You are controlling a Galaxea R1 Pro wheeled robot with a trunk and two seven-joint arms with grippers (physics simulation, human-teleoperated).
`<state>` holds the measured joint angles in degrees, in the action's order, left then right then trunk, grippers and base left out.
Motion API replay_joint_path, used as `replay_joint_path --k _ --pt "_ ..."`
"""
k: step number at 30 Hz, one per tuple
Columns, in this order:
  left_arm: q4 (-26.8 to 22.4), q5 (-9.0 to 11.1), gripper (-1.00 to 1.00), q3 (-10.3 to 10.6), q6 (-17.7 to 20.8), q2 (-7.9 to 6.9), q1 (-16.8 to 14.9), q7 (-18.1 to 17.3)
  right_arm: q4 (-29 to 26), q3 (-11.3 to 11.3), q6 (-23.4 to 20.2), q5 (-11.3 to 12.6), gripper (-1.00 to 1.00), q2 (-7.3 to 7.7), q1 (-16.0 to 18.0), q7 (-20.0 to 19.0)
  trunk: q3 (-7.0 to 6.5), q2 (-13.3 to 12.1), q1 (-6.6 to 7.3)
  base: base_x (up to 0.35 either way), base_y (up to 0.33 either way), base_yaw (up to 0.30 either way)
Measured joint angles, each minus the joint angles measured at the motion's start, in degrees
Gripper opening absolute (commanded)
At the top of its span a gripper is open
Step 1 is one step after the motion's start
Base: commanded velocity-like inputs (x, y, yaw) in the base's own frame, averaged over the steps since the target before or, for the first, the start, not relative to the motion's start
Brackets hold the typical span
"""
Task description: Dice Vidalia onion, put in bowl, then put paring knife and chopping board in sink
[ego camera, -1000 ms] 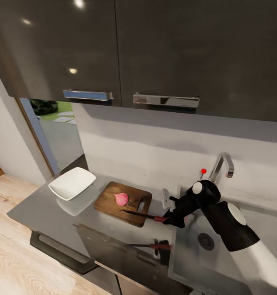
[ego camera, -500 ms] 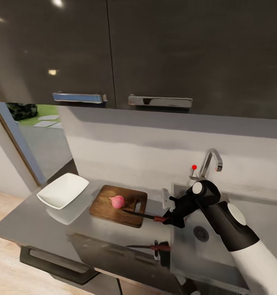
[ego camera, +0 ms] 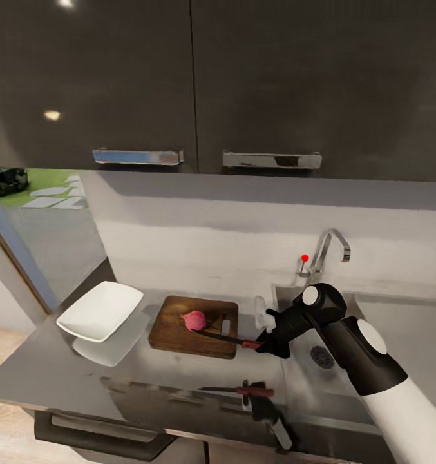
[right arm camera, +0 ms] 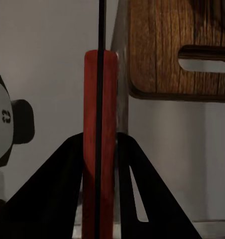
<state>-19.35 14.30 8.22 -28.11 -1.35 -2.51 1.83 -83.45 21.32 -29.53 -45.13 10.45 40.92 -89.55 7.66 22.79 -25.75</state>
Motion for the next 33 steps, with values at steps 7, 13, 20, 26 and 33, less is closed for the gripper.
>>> replay_joint_path --k 7,13,20,26,33 --pt "0.45 -0.25 1.0 0.06 0.0 0.07 0.0 0.0 0.02 -0.02 0.0 0.0 -1.0 0.0 0.0 0.0 -0.15 0.0 0.0 0.0 0.28 -0.178" --pt "0.63 -1.01 1.0 3.5 0.0 0.09 0.0 0.1 0.01 -0.04 0.0 -0.03 -1.0 -0.01 -0.02 -0.02 -0.27 0.0 0.0 0.0 0.047 -0.174" --pt "0.78 -1.05 1.0 4.61 0.0 0.0 0.0 0.16 0.0 0.0 0.0 -0.03 -1.0 -0.01 0.03 -0.02 -0.42 0.0 0.0 0.0 0.002 -0.166" --pt "0.79 -1.05 1.0 4.65 0.0 0.0 0.0 0.16 -0.02 0.0 0.0 -0.03 -1.0 -0.78 0.02 -0.02 -0.54 0.0 0.0 0.0 0.0 -0.158" --pt "0.75 -1.03 1.0 4.66 -0.03 0.0 0.0 0.29 -0.7 -0.02 0.0 -0.08 -1.0 -3.94 0.01 0.13 -0.65 0.0 0.0 0.0 0.0 -0.097"
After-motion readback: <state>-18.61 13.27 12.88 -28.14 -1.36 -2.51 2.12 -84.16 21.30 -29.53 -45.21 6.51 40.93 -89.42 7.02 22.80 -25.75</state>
